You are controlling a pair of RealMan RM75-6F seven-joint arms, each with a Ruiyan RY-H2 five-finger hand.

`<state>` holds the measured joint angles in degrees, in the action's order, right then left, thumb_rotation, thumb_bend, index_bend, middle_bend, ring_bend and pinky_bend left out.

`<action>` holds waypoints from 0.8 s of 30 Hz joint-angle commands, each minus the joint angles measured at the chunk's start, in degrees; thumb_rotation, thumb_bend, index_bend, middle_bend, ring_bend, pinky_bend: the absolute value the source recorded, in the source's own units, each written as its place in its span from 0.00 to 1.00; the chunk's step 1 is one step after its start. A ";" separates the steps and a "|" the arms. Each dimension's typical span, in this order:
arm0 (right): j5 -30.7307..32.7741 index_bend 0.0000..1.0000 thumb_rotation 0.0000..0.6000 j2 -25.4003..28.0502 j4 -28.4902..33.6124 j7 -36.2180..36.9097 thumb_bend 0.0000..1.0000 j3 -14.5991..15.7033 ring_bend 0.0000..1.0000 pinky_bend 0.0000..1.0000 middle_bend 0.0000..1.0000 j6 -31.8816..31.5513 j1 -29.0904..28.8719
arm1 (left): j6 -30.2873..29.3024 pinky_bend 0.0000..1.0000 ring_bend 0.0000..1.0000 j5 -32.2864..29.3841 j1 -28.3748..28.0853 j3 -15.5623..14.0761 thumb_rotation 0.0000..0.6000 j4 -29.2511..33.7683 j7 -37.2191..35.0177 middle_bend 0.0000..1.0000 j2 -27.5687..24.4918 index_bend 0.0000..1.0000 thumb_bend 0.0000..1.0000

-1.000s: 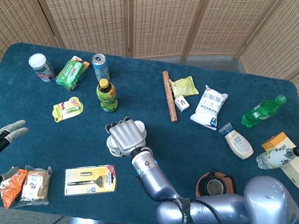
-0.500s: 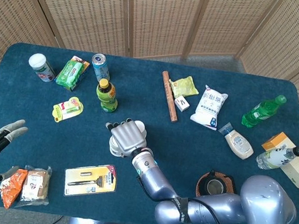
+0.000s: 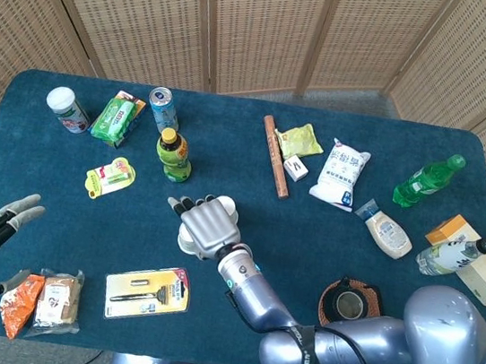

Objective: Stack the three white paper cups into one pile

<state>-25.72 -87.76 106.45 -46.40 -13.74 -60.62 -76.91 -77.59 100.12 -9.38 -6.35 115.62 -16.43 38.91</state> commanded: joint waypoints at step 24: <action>-20.80 0.12 1.00 -2.50 -17.63 13.71 0.27 5.02 0.10 0.27 0.09 11.78 5.40 | 1.57 0.15 0.00 -0.92 -0.53 0.08 1.00 0.51 0.96 0.00 0.35 0.04 0.37</action>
<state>-45.63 -89.58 89.79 -33.13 -9.20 -49.58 -71.59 -76.00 99.19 -9.92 -6.27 116.13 -15.46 39.27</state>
